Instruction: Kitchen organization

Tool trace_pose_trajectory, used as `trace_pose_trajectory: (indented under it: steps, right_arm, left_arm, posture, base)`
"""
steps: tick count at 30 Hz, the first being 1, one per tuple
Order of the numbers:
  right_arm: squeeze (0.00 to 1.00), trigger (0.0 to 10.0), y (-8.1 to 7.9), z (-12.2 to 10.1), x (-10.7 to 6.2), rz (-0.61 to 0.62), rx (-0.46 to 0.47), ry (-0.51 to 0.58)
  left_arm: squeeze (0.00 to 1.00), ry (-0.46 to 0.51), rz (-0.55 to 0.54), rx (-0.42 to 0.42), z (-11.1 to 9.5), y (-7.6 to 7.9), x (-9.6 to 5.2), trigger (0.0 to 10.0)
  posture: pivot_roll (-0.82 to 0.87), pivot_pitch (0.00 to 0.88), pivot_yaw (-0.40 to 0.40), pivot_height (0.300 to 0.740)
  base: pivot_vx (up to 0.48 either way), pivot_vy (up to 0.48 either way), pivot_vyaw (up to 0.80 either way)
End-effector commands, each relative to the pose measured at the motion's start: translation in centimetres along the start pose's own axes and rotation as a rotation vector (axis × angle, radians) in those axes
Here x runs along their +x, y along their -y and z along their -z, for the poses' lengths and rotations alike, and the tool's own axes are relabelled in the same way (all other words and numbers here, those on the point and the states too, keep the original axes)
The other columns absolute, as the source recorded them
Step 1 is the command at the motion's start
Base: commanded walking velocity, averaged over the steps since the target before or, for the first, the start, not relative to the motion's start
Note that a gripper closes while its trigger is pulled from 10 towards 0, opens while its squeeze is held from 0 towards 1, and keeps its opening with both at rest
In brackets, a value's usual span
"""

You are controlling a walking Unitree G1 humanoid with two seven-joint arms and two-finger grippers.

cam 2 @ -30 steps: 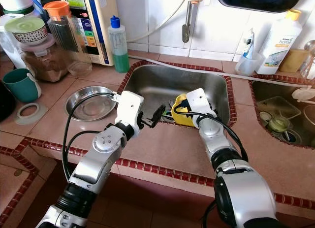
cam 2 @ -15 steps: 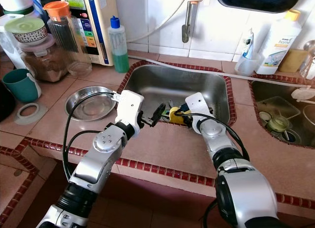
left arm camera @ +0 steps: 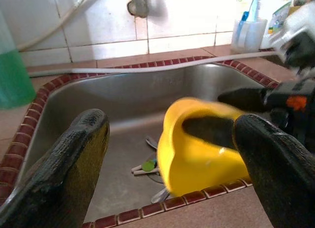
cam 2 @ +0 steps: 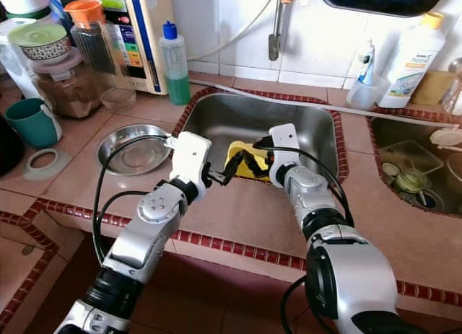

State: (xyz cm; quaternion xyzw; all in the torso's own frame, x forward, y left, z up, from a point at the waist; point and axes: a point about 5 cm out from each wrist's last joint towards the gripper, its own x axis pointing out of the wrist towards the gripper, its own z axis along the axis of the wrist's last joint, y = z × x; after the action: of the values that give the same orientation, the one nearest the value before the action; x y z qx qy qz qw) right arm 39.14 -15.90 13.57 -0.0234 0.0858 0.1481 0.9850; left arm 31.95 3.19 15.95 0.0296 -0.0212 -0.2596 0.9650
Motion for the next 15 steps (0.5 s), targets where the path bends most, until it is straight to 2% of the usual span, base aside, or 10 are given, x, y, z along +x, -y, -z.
trace_pose_trajectory:
  steps: [1,4,7,8,11,12,13,14,15]
  right_arm:
    - [0.00,10.0,0.7,-1.7,0.1,0.036,-0.018,0.061]
    - [0.00,10.0,1.1,-2.4,0.1,0.067,-0.036,0.101]
    - [0.00,10.0,1.5,-3.2,0.1,0.101,0.029,0.140]
    - [0.00,10.0,1.7,-3.4,0.1,0.105,0.092,0.142]
    - [0.00,10.0,1.7,-3.4,0.2,0.109,0.138,0.134]
    - [0.00,10.0,1.6,-3.3,0.2,0.109,0.029,0.107]
    - [0.00,10.0,0.8,-2.5,0.4,0.086,-0.327,0.007]
    - [0.00,10.0,0.8,-2.5,0.4,0.086,-0.327,0.007]
    - [0.00,10.0,0.5,-1.8,0.4,0.061,-0.420,-0.041]
  left_arm:
    - [1.00,0.012,-0.009,0.008,-0.3,-0.1,0.1,10.0]
    - [1.00,0.012,-0.008,0.008,-0.3,-0.2,0.1,10.0]
    - [1.00,0.013,-0.009,0.008,-0.3,-0.2,0.2,10.0]
    - [1.00,0.013,-0.009,0.008,-0.3,-0.2,0.2,10.0]
    - [1.00,0.013,-0.008,0.009,-0.3,-0.1,0.2,10.0]
    - [1.00,0.013,-0.008,0.009,-0.3,-0.1,0.2,10.0]
    - [1.00,0.012,-0.008,0.009,-0.3,-0.1,0.2,10.0]
    - [1.00,0.012,-0.008,0.009,-0.3,-0.1,0.2,10.0]
    - [1.00,0.012,-0.008,0.009,-0.3,-0.1,0.2,10.0]
  posture:
    - [0.07,0.036,0.018,0.740]
    - [0.07,0.034,0.016,0.740]
    - [0.07,0.033,0.016,0.740]
    - [0.07,0.033,0.017,0.740]
    - [0.07,0.033,0.017,0.740]
    - [0.07,0.033,0.017,0.740]
    - [0.07,0.033,0.018,0.740]
    - [0.07,0.033,0.018,0.740]
    - [0.07,0.033,0.018,0.740]
  base:
    - [0.000,0.000,0.00]
    - [0.000,0.000,0.00]
    - [0.000,0.000,0.00]
    - [0.000,0.000,0.00]
    - [0.000,0.000,0.00]
    - [0.000,0.000,0.00]
    - [0.000,0.000,0.00]
    - [0.000,0.000,0.00]
    - [0.000,0.000,0.00]
